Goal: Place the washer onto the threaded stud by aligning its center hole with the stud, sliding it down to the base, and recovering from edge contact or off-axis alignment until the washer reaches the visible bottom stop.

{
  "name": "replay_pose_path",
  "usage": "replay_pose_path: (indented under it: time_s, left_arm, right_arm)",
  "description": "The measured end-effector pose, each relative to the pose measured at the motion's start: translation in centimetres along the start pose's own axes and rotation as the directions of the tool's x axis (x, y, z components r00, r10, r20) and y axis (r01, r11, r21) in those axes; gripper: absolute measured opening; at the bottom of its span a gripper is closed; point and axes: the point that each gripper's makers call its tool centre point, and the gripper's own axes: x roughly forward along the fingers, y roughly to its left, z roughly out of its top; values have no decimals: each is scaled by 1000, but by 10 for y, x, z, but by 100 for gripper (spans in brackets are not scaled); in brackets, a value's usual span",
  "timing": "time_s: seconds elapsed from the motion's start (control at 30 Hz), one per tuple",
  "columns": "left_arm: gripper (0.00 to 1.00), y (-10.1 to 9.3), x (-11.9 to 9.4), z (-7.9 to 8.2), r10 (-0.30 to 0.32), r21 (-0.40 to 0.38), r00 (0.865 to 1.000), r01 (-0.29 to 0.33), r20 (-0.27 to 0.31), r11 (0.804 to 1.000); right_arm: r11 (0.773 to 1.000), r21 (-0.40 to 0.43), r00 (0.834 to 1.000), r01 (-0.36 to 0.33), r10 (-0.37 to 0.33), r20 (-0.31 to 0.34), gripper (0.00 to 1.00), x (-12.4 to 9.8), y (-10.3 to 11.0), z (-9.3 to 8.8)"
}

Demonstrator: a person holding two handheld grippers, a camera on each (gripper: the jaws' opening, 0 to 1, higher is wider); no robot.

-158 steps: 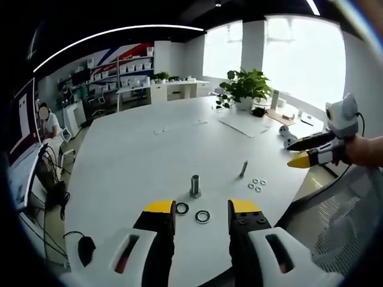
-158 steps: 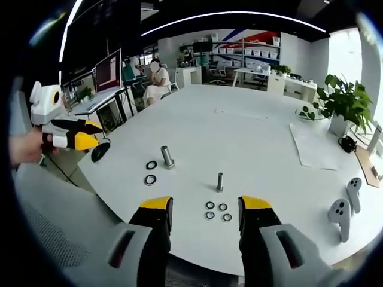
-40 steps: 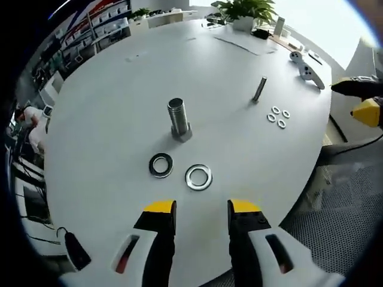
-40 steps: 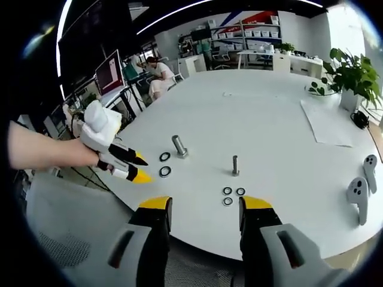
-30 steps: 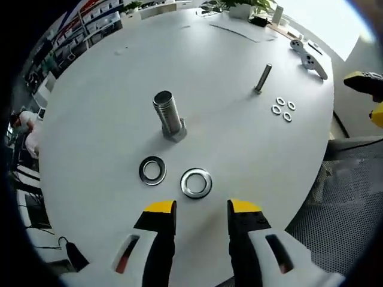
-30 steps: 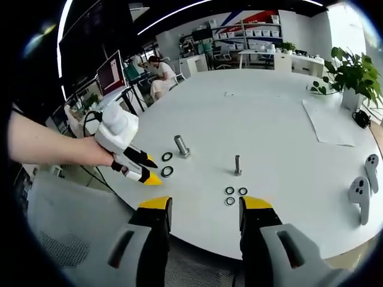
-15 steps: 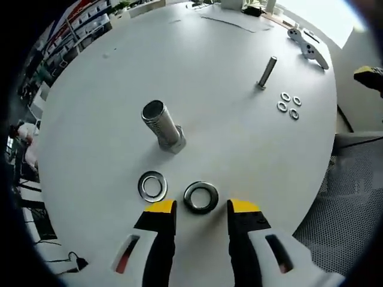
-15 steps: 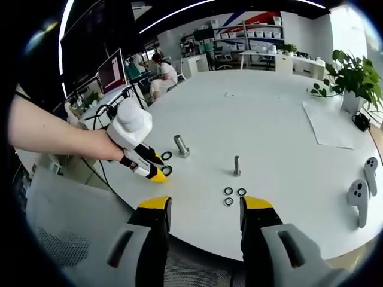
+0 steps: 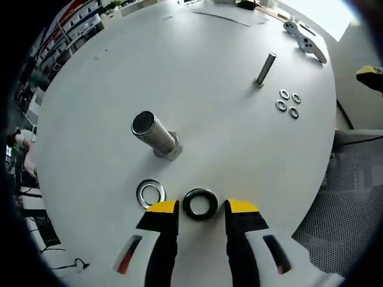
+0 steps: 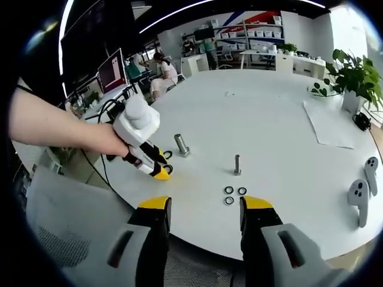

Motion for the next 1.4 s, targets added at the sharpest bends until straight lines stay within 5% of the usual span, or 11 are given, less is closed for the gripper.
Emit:
replay_pose_path:
  time_s: [0.17,0.57,1.07,1.4]
  left_arm:
    - [21,3,-1,-3,4,-9,1000,-4,-6,1000]
    - [21,4,-2,-10,-1,-13,1000,2,9,1000]
    - [24,3,-3,-13,-18,49,996,22,-93,999]
    - [21,5,-3,-12,-17,24,998,19,-68,1000]
  right_arm:
    - [1000,-10,1000,-2,2,-9,49,0,1,-2]
    - [1000,-2,1000,-1,1,-5,49,0,0,-2]
    - [1000,-4,1000,-3,3,-12,48,0,1,-3]
    - [1000,-4,1000,-5,5,-18,48,1,1,-4]
